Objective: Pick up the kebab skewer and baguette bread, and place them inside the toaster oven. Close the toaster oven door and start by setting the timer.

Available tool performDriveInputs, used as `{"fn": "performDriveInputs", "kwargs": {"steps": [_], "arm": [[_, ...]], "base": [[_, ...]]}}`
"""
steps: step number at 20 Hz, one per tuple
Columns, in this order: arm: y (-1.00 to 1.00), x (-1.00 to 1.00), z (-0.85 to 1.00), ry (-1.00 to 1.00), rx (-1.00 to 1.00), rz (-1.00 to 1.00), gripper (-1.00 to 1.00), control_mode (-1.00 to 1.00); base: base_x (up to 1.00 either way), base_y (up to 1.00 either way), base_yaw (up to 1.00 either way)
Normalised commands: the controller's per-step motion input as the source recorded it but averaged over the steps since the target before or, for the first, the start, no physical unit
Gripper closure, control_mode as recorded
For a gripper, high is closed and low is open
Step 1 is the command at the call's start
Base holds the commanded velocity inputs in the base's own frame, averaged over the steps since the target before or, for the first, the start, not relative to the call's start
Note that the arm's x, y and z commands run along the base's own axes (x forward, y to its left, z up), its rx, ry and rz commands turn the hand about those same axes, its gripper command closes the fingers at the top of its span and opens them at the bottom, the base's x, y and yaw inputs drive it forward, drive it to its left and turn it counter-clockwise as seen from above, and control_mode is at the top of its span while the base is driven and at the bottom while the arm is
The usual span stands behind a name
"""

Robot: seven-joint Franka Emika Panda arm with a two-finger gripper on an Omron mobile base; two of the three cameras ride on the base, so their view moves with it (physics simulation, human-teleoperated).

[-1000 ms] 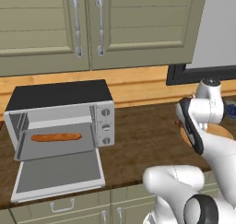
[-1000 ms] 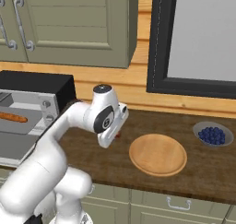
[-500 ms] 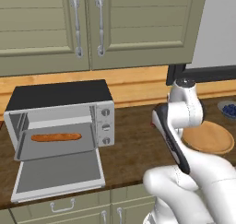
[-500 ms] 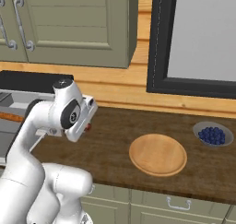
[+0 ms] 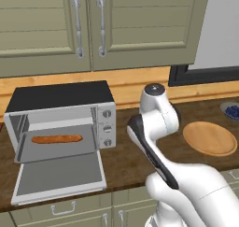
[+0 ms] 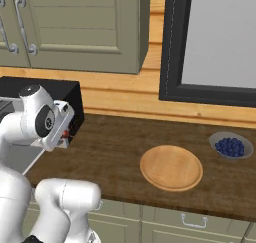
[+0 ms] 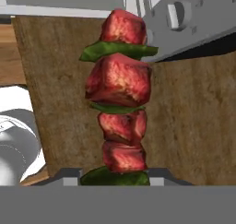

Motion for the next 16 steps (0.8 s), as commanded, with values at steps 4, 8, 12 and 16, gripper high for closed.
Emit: {"fn": "performDriveInputs", "kwargs": {"steps": [4, 8, 12, 16], "arm": [[1.0, 0.03, 0.0, -0.01, 0.0, 0.08, 1.0, -1.0], [1.0, 0.14, 0.0, 0.0, 0.0, 0.08, 1.0, -1.0], [1.0, 0.37, 0.0, 0.0, 0.0, 0.02, 1.0, -1.0], [1.0, 0.37, 0.0, 0.0, 0.0, 0.0, 1.0, -1.0]], "base": [[0.0, 0.0, 0.0], [0.0, 0.0, 0.0], [0.0, 0.0, 0.0], [0.0, 0.0, 0.0]]}}
